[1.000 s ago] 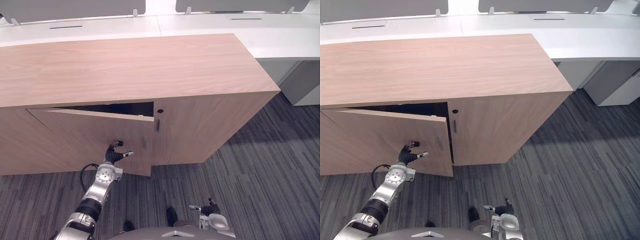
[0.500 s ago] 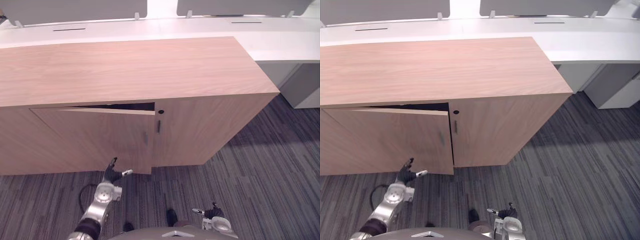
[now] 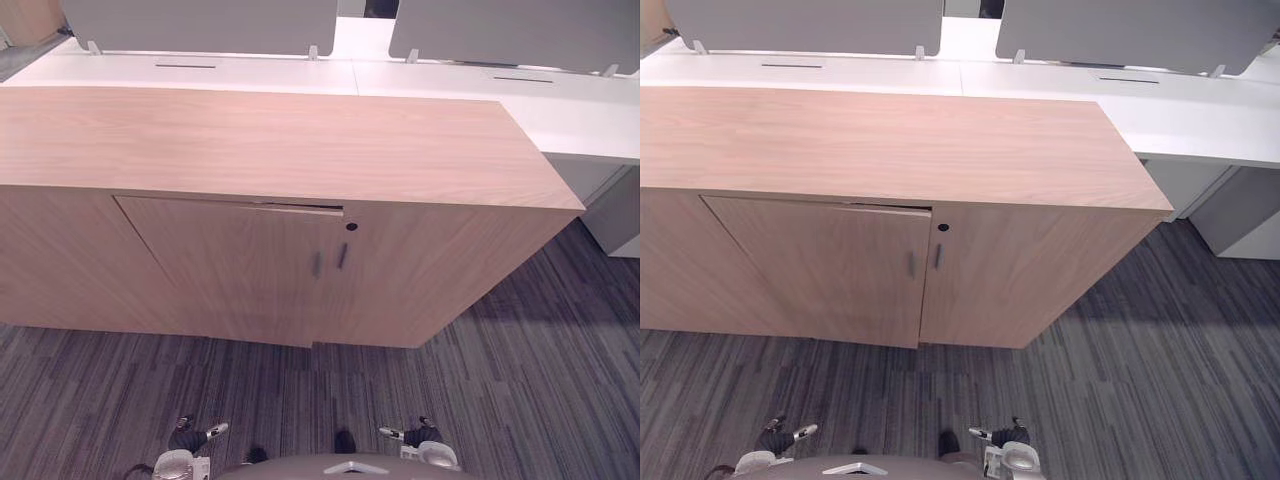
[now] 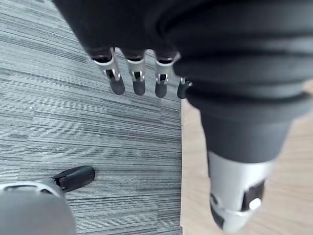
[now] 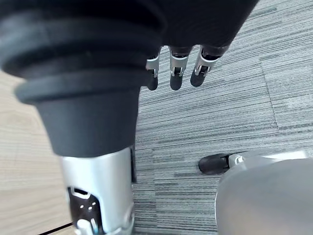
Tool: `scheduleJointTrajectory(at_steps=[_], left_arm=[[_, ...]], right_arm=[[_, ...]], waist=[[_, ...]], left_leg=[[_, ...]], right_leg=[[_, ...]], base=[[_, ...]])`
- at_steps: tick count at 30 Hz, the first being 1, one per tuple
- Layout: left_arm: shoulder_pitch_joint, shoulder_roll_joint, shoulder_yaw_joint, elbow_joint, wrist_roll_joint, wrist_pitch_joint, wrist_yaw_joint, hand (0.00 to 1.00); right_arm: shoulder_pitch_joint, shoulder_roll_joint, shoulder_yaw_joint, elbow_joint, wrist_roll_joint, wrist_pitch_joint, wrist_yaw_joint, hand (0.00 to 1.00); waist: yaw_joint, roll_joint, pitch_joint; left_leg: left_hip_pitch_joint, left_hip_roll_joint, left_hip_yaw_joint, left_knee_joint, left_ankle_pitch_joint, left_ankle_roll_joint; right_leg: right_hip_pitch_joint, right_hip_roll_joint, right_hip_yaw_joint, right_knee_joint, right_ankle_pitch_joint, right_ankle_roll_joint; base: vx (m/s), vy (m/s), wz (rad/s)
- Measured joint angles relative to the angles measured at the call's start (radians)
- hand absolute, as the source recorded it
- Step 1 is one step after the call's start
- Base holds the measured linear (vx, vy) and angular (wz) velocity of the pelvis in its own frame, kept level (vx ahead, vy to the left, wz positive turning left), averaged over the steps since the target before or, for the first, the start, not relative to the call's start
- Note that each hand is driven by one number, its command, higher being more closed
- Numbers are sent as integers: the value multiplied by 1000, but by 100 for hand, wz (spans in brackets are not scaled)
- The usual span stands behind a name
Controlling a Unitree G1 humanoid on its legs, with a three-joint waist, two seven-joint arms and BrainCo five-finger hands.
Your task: Walk over to the cabinet, pick up the folder, carry it to the office cabinet, place the folder inside the office cabinet, then close the office cabinet door
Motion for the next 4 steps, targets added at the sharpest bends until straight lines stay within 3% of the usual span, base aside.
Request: scheduleJointTrajectory(at_steps=[4], left_arm=[[1, -1, 18, 13, 1, 0, -6, 0]], right_arm=[[-12, -2, -1, 24, -1, 5, 2, 0]], waist=[[6, -1, -1]], left_leg=[[0, -8, -10, -1, -1, -1]], right_leg=[[3, -10, -13, 4, 0, 0]], base=[[-54, 6, 6]])
